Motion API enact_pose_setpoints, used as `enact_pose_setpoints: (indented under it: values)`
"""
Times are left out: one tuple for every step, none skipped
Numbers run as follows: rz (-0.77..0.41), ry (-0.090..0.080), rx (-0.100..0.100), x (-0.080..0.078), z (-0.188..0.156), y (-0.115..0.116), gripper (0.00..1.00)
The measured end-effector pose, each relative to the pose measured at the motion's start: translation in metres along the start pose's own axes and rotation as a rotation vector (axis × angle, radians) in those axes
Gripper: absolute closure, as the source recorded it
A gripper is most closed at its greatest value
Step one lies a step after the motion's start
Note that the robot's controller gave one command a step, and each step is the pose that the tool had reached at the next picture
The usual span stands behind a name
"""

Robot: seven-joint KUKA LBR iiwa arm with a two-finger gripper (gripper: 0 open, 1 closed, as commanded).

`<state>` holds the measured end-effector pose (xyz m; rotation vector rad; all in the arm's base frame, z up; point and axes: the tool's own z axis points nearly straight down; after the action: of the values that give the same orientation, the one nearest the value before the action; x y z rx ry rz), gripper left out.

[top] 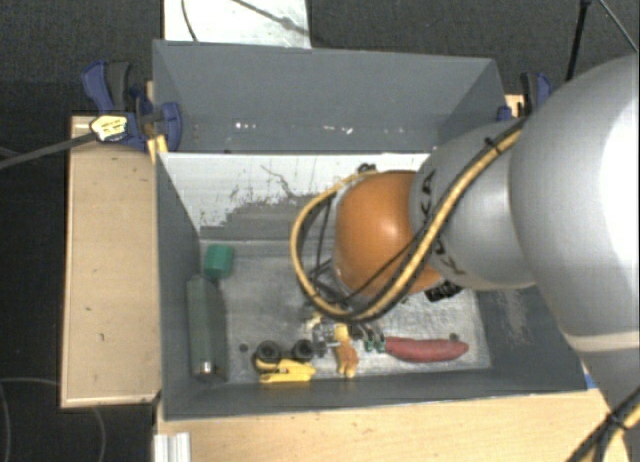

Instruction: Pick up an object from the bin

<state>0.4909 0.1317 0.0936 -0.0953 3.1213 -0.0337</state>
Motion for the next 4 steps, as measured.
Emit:
enact_pose_setpoints:
  values:
    - [-0.009,-0.001,-0.023,0.001,0.01,0.008,1.0]
    - [-0.038,0.014,-0.023,0.002,-0.186,-0.002,1.0]
    - [-0.038,0.014,-0.023,0.002,-0.187,-0.002,1.0]
    - [-0.218,0.013,-0.025,-0.031,-0.062,0.071,0.0]
